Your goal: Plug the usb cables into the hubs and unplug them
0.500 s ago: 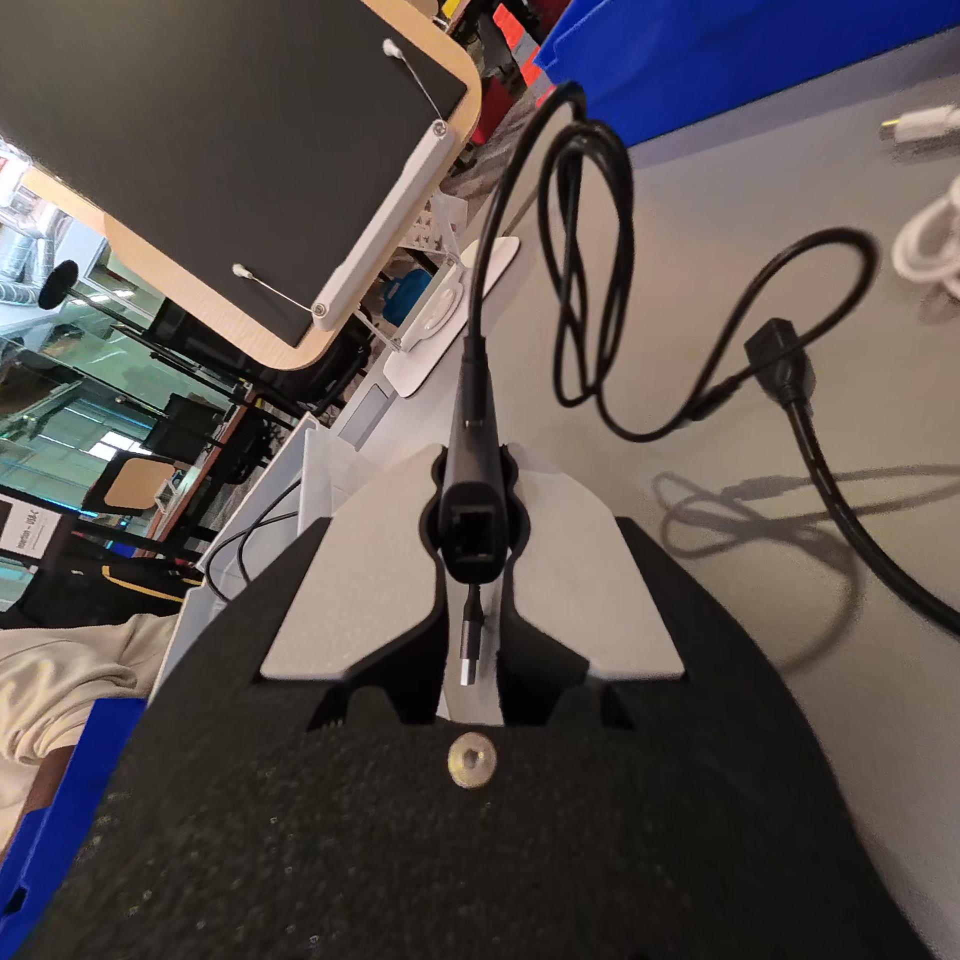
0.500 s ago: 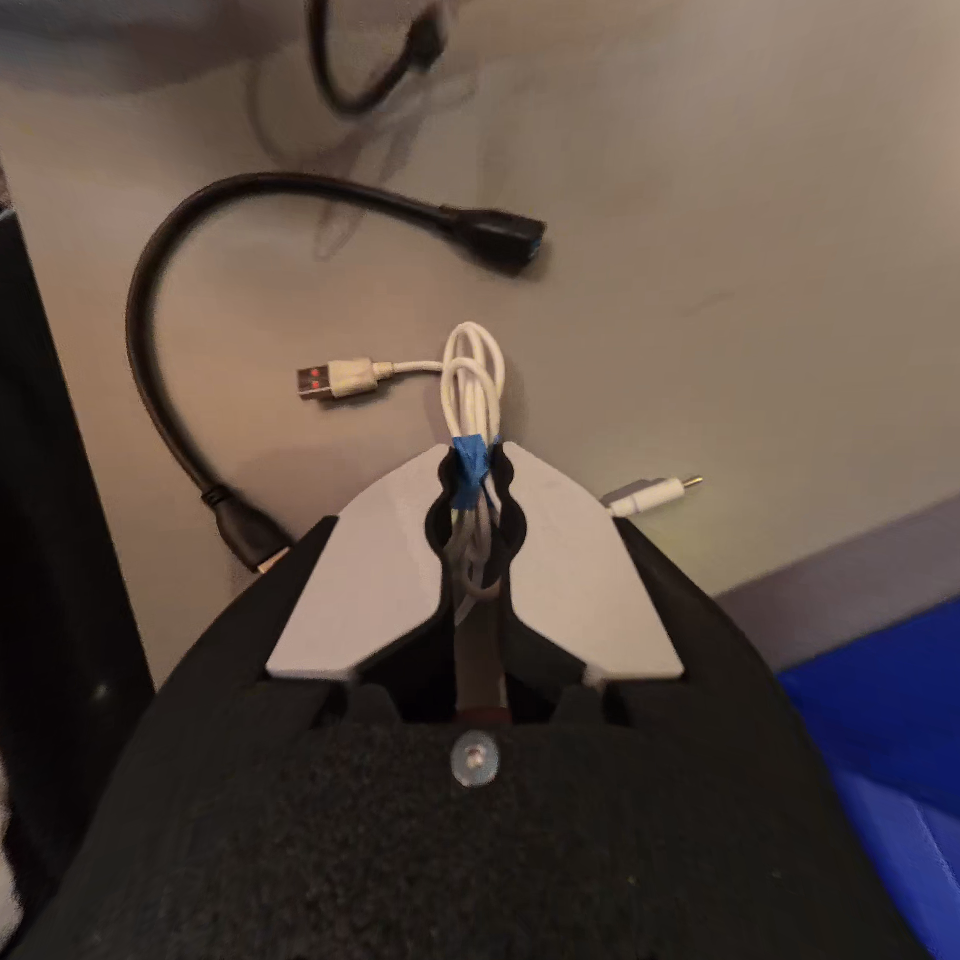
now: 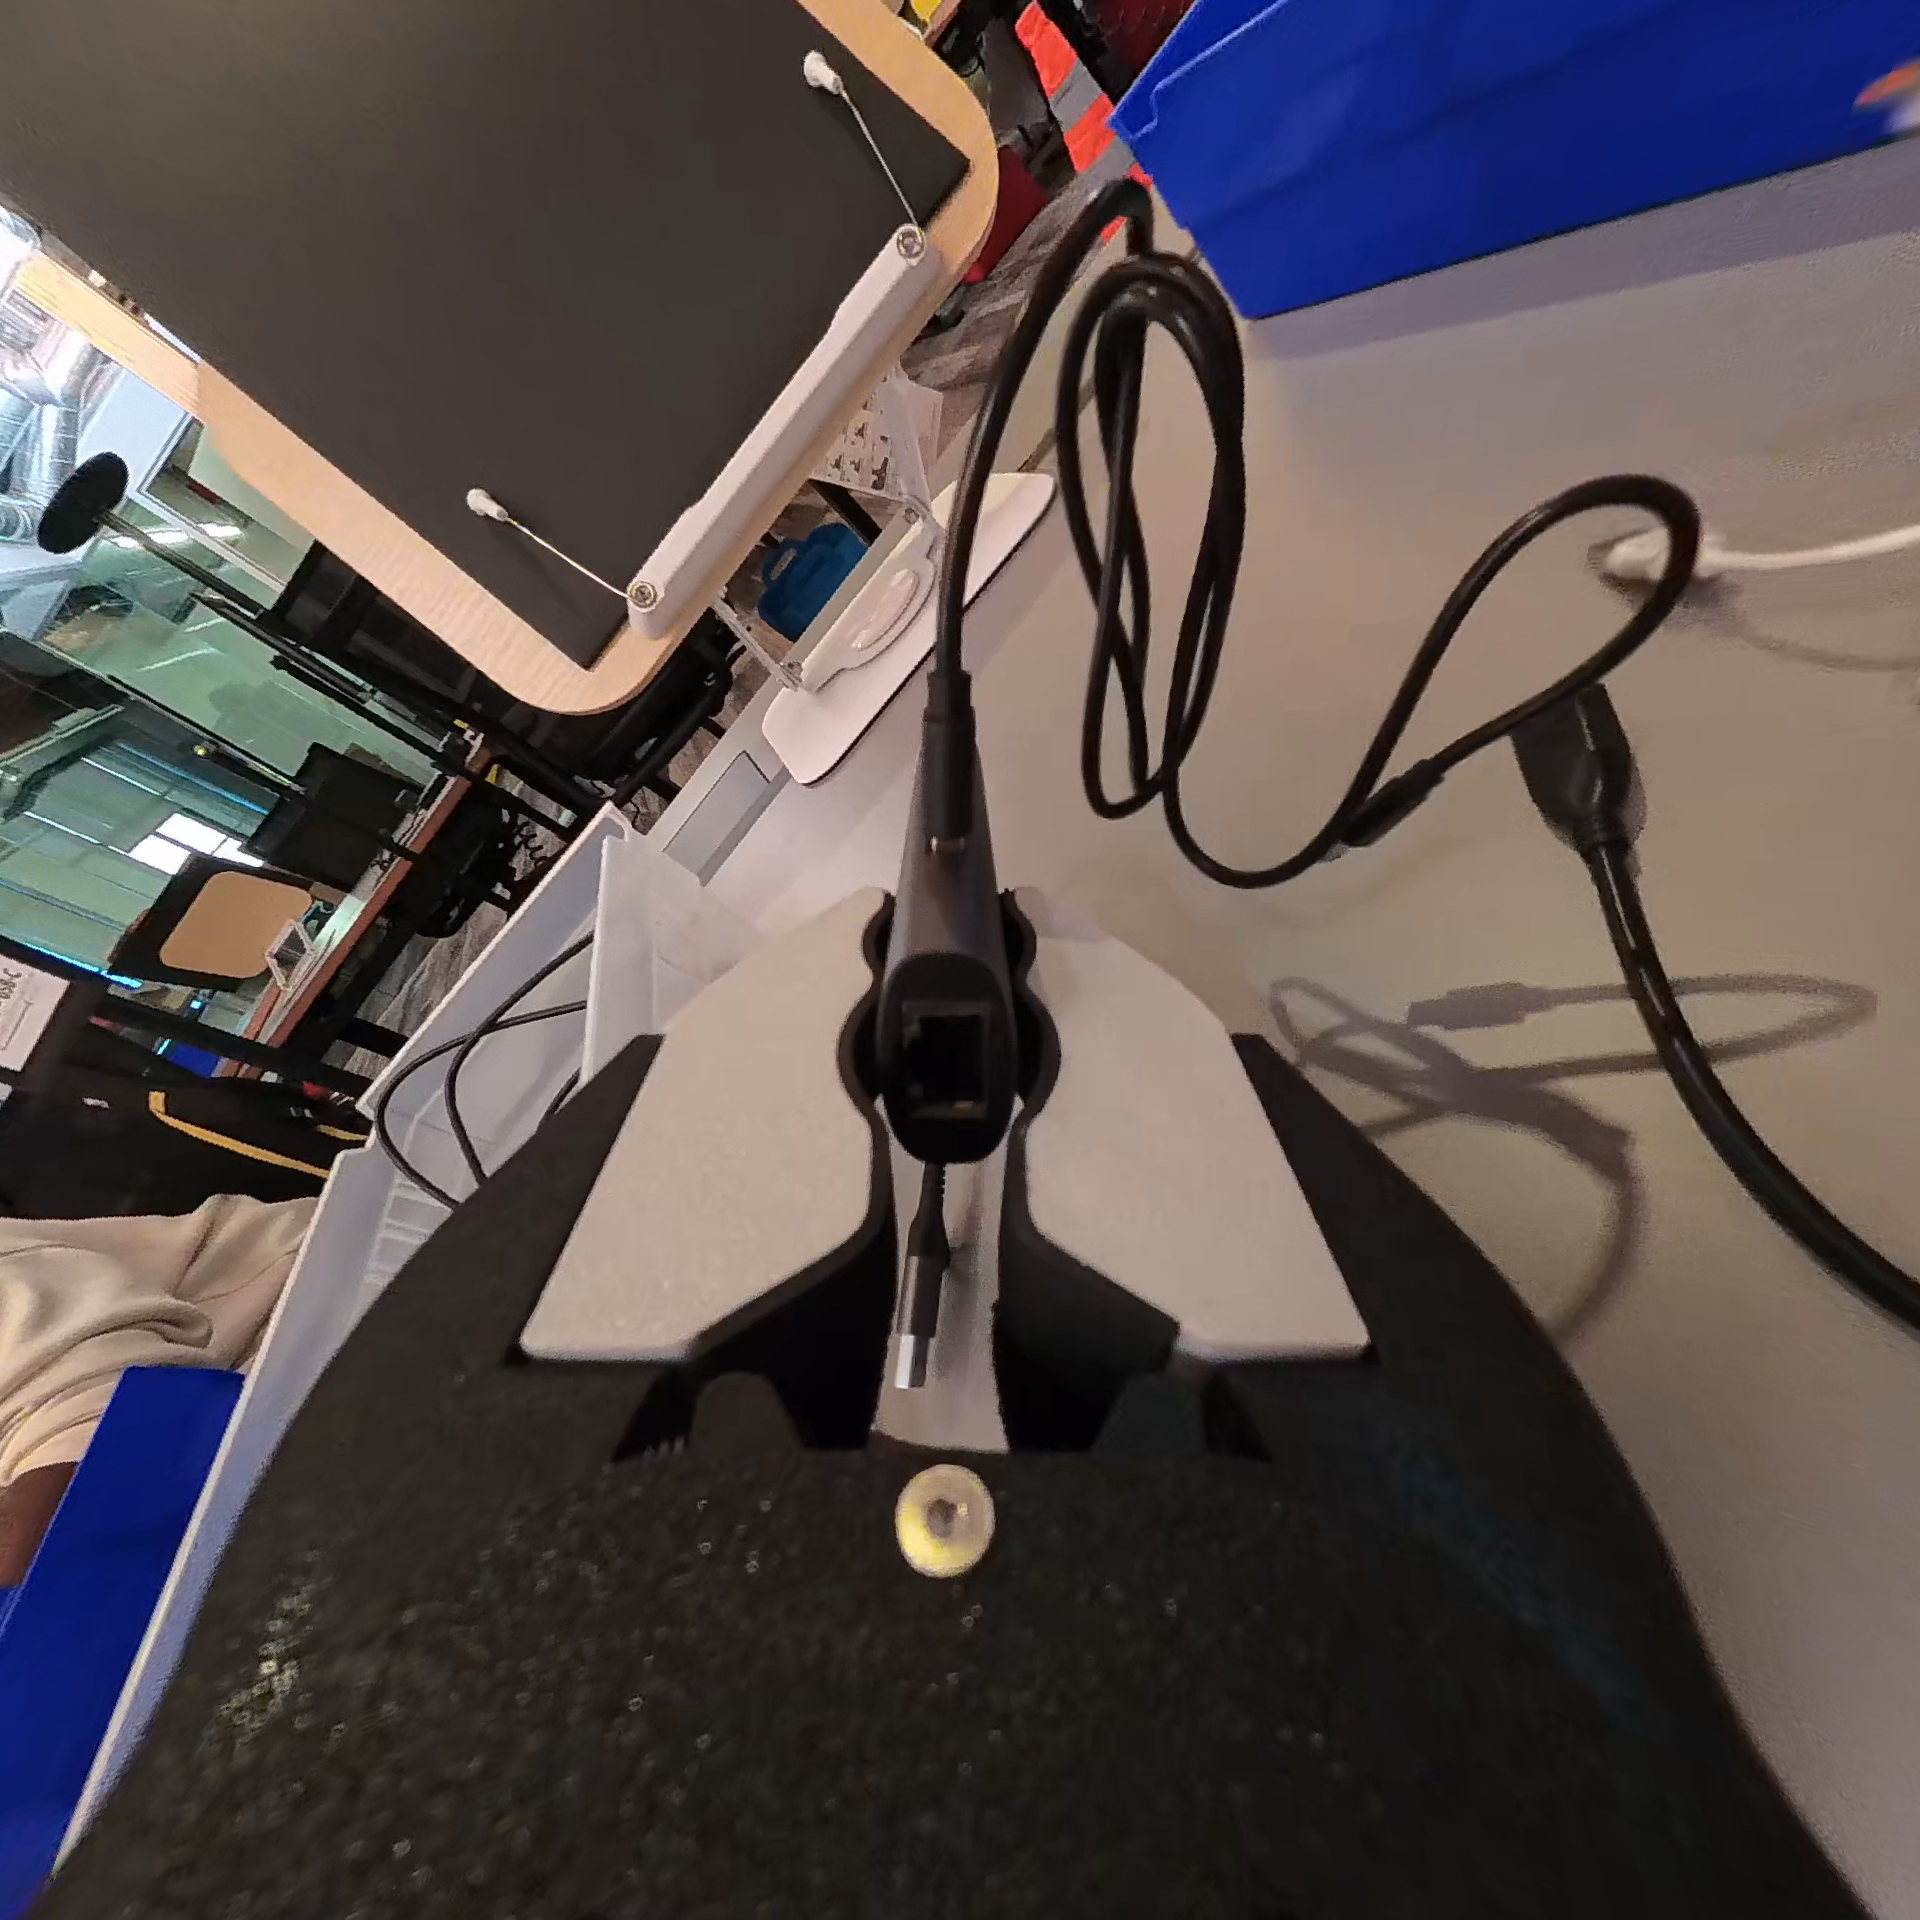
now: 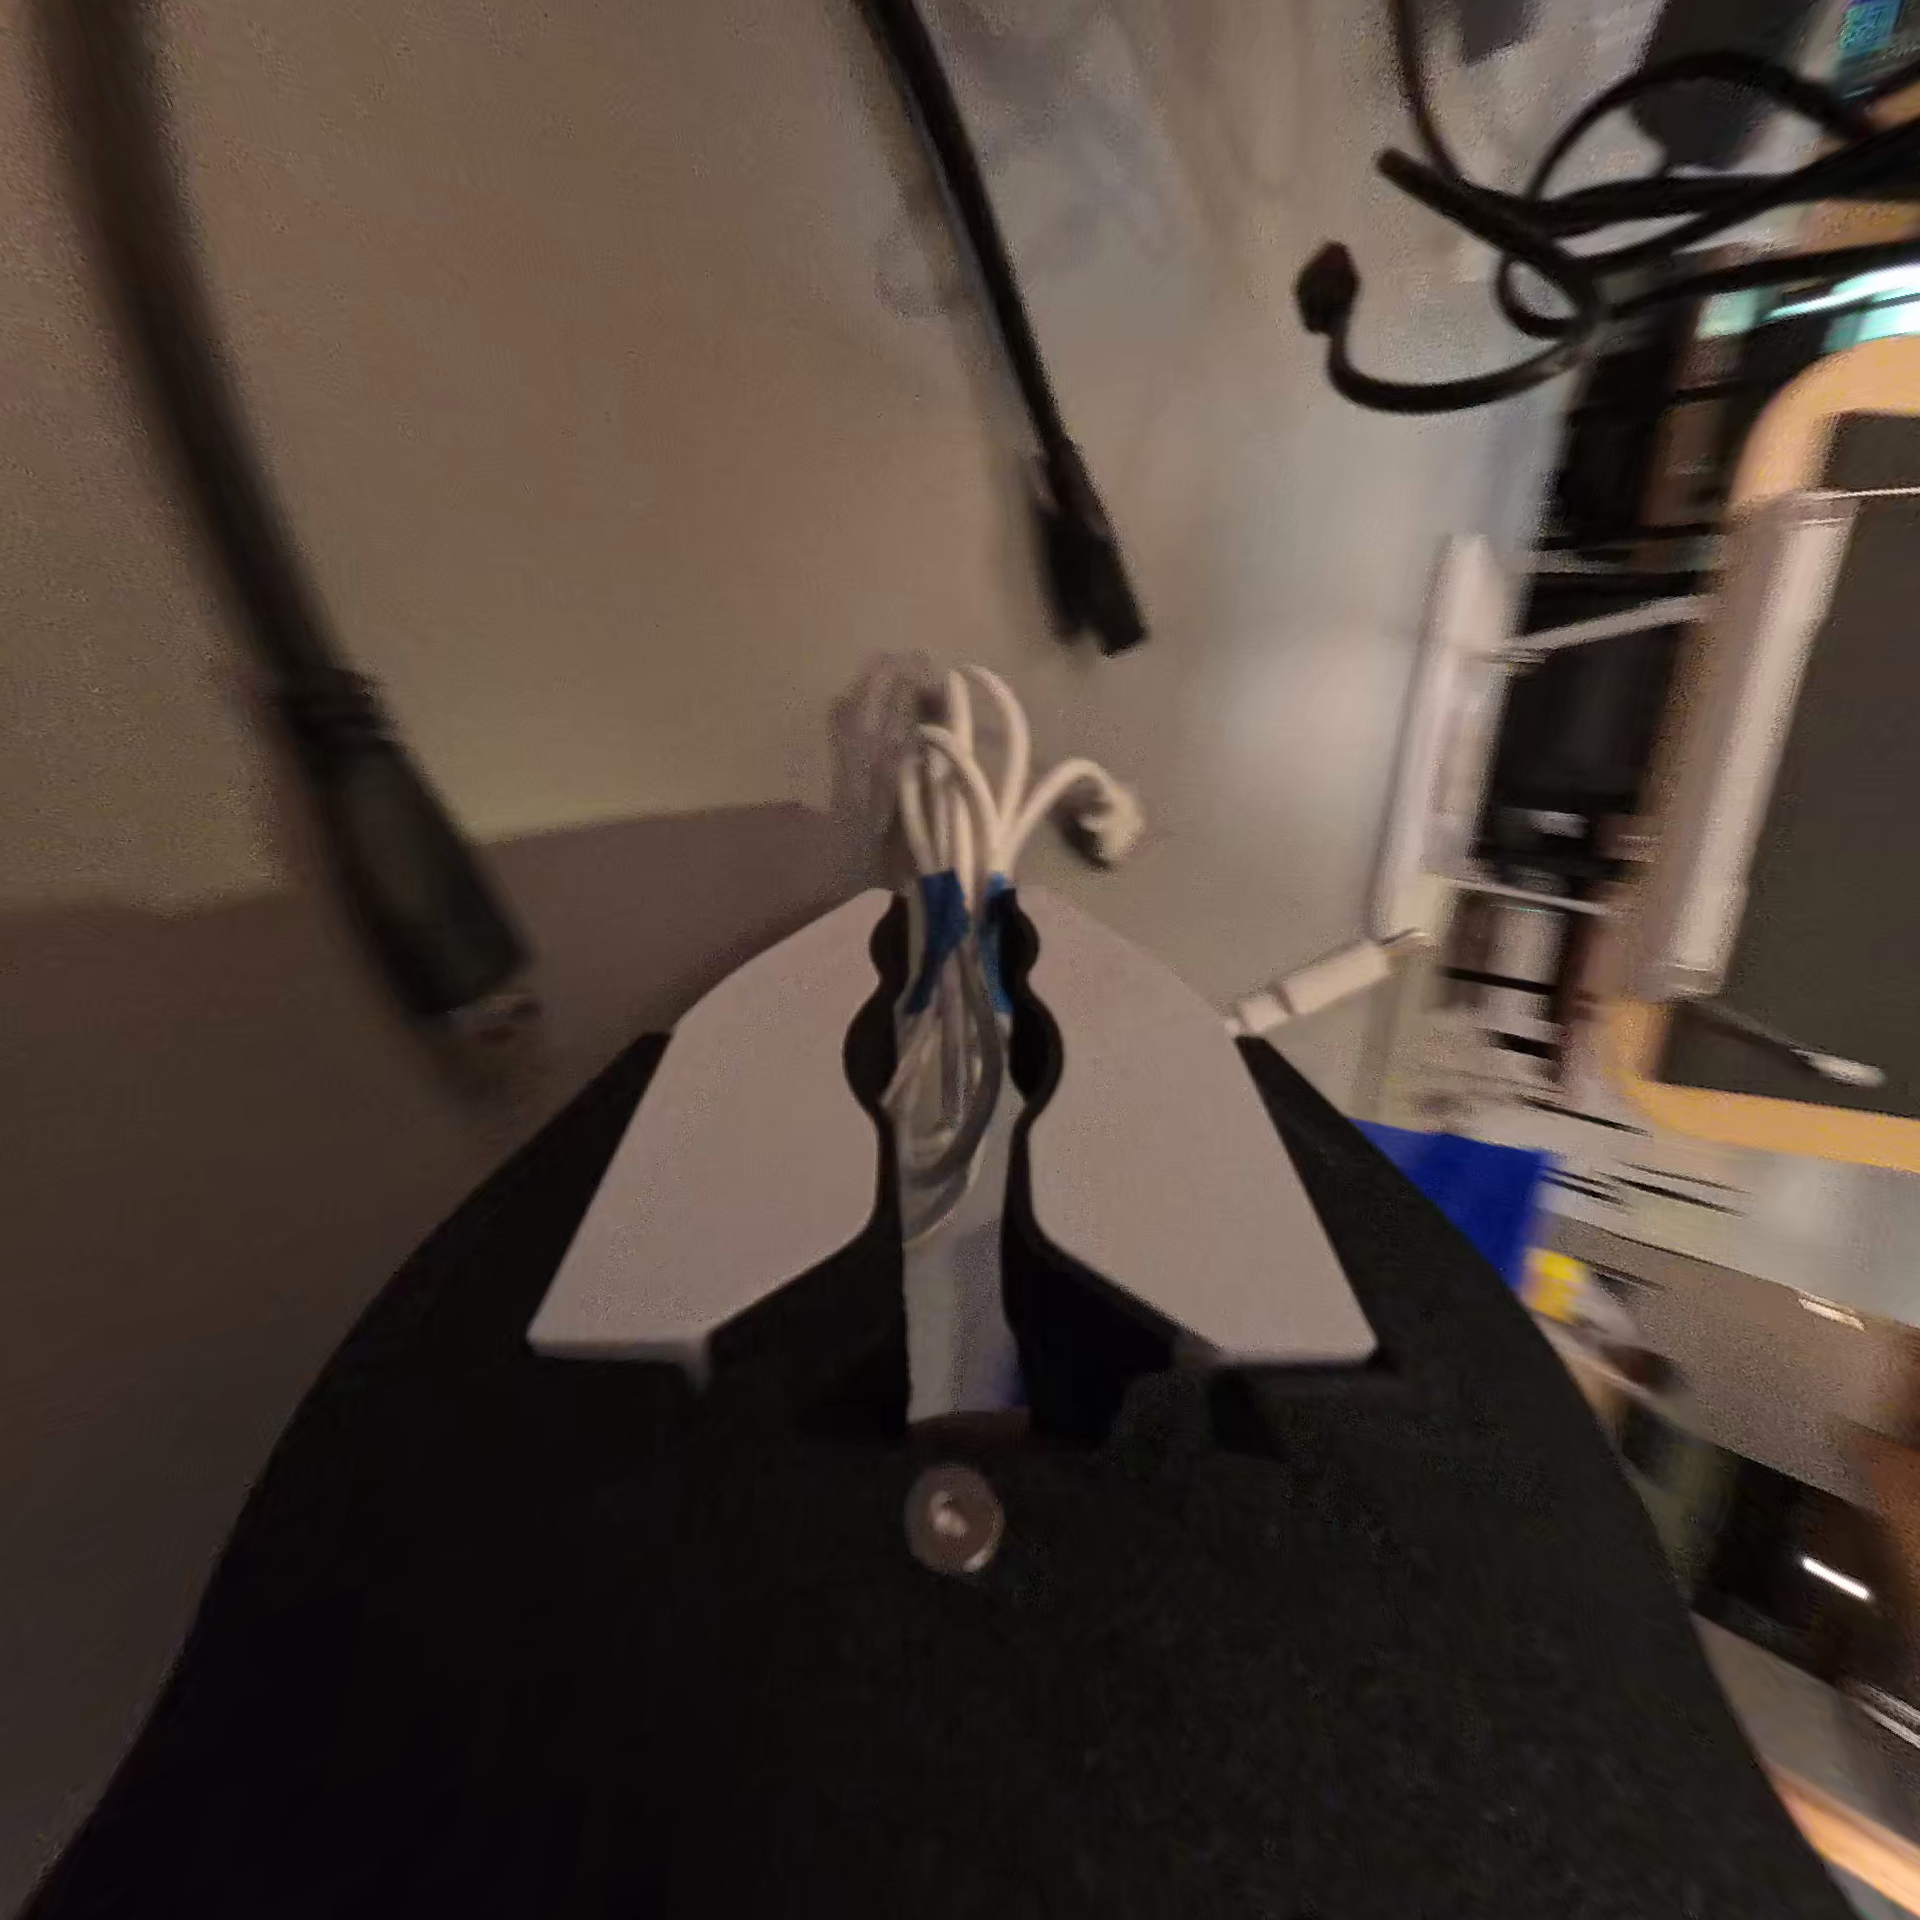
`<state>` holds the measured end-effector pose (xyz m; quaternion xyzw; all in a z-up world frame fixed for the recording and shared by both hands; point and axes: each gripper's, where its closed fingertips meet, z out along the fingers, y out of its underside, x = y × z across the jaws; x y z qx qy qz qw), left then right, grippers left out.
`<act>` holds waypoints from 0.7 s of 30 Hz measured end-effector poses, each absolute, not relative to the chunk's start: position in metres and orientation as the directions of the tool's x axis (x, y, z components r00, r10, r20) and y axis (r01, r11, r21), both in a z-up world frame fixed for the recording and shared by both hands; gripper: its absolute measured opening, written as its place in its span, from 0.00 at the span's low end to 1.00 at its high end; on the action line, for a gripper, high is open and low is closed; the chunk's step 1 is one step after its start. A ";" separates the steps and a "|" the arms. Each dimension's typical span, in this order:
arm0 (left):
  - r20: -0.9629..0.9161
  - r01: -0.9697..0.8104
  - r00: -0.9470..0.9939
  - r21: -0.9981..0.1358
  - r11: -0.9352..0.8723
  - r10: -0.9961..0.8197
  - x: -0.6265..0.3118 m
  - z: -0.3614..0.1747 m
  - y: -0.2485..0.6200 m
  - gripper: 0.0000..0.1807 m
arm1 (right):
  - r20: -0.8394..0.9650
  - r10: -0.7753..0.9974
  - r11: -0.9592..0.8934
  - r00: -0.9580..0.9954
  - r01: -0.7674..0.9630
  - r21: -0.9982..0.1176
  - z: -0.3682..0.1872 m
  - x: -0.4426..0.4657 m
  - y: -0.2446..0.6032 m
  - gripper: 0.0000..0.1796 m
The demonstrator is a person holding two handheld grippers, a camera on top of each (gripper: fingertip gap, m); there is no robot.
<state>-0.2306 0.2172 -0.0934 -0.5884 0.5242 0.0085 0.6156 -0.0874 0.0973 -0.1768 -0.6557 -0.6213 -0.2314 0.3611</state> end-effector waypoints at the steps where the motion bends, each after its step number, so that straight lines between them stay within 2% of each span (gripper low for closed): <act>1: -0.657 -0.629 0.447 -0.714 0.309 -0.607 -0.230 -0.094 0.217 0.09 | 0.696 0.700 0.010 0.164 0.971 -0.239 -0.178 -0.092 0.088 0.11; 6: -0.651 -0.634 0.433 -0.711 0.303 -0.623 -0.227 -0.100 0.215 0.09 | 0.396 0.827 -0.182 0.400 0.856 -0.484 -0.173 -0.110 0.051 0.17; 8: -0.650 -0.637 0.429 -0.710 0.300 -0.627 -0.227 -0.102 0.215 0.09 | 0.193 0.853 -0.299 0.485 0.757 -0.581 -0.169 -0.121 0.036 0.17; 10: -0.649 -0.637 0.430 -0.711 0.298 -0.628 -0.227 -0.101 0.214 0.09 | -0.048 0.803 -0.454 0.594 0.556 -0.696 -0.153 -0.134 0.036 0.17; 12: -0.647 -0.637 0.434 -0.713 0.295 -0.627 -0.229 -0.100 0.214 0.09 | -0.345 0.757 -0.557 0.556 0.270 -0.786 -0.116 -0.156 0.033 0.17; 14: -0.646 -0.636 0.442 -0.715 0.290 -0.623 -0.230 -0.099 0.215 0.09 | -0.524 0.654 -0.630 0.546 0.010 -0.777 -0.089 -0.159 0.048 0.18; 16: -0.638 -0.634 0.452 -0.721 0.279 -0.623 -0.232 -0.099 0.216 0.09 | -0.606 0.569 -0.640 0.556 -0.164 -0.751 -0.073 -0.155 0.066 0.23; 18: -0.627 -0.627 0.458 -0.731 0.270 -0.630 -0.233 -0.099 0.217 0.09 | -0.611 0.452 -0.605 0.649 -0.280 -0.745 -0.070 -0.139 0.088 0.23; 21: -0.615 -0.623 0.464 -0.738 0.259 -0.638 -0.233 -0.100 0.218 0.09 | -0.475 0.231 -0.642 0.849 -0.234 -0.730 -0.107 -0.118 0.112 0.24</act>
